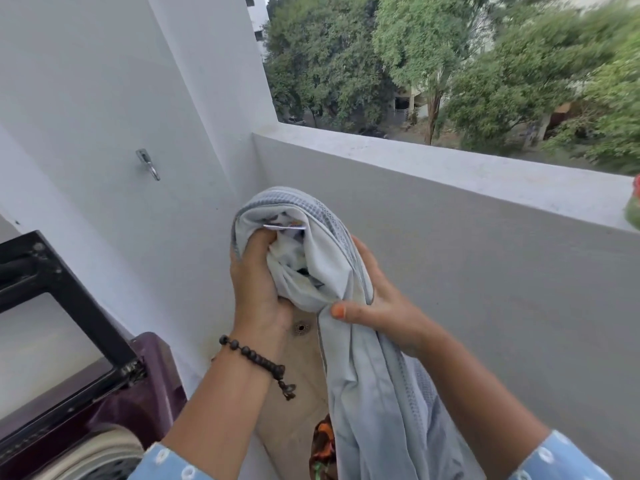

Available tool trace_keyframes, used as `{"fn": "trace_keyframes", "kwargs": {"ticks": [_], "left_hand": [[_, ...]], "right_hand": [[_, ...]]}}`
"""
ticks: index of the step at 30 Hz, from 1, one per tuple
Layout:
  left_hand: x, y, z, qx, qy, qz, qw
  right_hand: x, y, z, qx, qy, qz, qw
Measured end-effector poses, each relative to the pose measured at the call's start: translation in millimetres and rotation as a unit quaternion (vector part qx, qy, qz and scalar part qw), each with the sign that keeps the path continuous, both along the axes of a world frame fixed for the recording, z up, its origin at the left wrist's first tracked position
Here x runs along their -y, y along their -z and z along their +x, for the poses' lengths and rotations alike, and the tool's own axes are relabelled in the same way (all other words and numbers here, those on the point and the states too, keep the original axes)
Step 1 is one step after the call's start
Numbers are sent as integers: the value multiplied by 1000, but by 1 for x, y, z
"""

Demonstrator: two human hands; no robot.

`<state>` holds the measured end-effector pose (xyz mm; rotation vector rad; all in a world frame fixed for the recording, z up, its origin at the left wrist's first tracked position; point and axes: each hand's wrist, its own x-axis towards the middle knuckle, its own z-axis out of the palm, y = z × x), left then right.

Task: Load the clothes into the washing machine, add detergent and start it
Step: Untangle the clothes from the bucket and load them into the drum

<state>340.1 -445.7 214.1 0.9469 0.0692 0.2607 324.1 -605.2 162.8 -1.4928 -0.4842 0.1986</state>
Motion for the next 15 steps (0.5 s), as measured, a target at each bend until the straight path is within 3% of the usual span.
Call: {"fn": "trace_keyframes", "kwargs": {"ticks": [3, 6, 11, 13, 15], "left_hand": [[10, 14, -7, -45, 13, 1, 999], [5, 26, -14, -73, 50, 61, 994], [-34, 29, -19, -24, 136, 201, 970], [-48, 15, -21, 5, 146, 364, 920], [-50, 0, -21, 40, 148, 592, 791]], "right_hand": [[-10, 4, -1, -34, 49, 84, 995], [-4, 4, 4, -38, 75, 101, 991], [26, -9, 22, 81, 97, -69, 990], [34, -16, 30, 140, 87, -175, 971], [33, -23, 35, 185, 45, -276, 942]]}}
